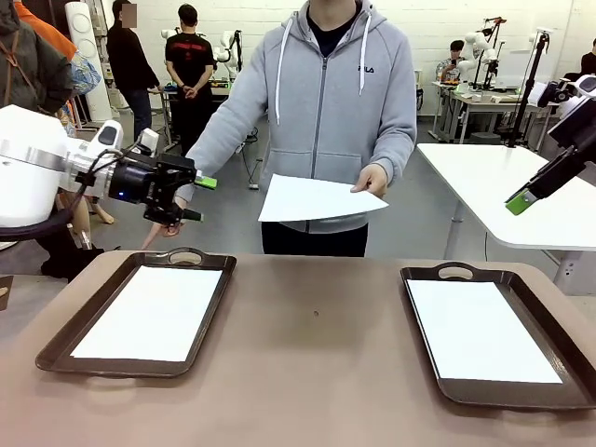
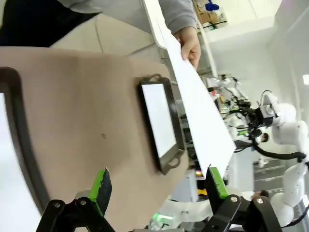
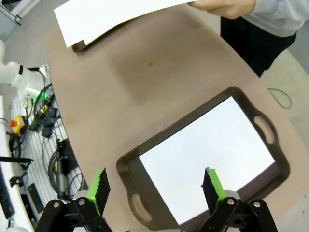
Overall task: Sort the A4 documents.
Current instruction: Receive the A4 Paper.
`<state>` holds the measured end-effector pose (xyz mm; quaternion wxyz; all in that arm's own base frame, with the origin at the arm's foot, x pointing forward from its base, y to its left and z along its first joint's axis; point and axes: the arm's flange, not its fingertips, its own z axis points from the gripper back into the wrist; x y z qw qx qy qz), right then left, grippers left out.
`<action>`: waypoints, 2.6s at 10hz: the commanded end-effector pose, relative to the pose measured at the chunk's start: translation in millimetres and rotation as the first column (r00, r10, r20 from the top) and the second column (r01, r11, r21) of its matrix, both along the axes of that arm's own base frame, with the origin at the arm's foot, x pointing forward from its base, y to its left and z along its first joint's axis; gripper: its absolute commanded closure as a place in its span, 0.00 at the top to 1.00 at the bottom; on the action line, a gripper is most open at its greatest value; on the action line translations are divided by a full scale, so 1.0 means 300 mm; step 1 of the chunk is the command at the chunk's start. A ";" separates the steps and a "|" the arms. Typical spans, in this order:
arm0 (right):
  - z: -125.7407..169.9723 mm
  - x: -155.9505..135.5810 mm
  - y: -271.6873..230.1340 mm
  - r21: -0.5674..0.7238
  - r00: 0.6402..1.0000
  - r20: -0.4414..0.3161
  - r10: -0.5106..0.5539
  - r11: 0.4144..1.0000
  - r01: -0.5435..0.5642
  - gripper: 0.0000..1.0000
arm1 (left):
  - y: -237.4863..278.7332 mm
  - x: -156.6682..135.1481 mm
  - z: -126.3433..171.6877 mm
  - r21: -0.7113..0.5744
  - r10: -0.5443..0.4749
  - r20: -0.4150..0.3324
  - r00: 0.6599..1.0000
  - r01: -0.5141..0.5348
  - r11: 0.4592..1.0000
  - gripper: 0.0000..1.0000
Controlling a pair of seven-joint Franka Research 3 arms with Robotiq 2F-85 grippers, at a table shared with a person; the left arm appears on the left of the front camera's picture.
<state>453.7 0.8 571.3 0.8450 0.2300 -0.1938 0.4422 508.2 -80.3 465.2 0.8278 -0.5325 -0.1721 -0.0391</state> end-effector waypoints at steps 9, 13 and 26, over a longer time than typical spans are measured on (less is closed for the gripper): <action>0.001 0.001 0.003 -0.005 1.000 0.006 0.005 1.000 -0.004 1.00 | -0.257 0.167 -0.037 -0.271 -0.167 -0.192 0.967 0.112 0.956 1.00; 0.001 0.001 0.003 -0.005 1.000 0.006 0.005 1.000 -0.004 1.00 | -0.306 0.205 -0.073 -0.344 -0.194 -0.230 0.954 0.107 0.933 1.00; 0.001 0.001 0.003 -0.005 1.000 0.006 0.005 1.000 -0.004 1.00 | -0.375 0.199 -0.121 -0.365 -0.223 -0.213 0.951 0.134 0.921 0.42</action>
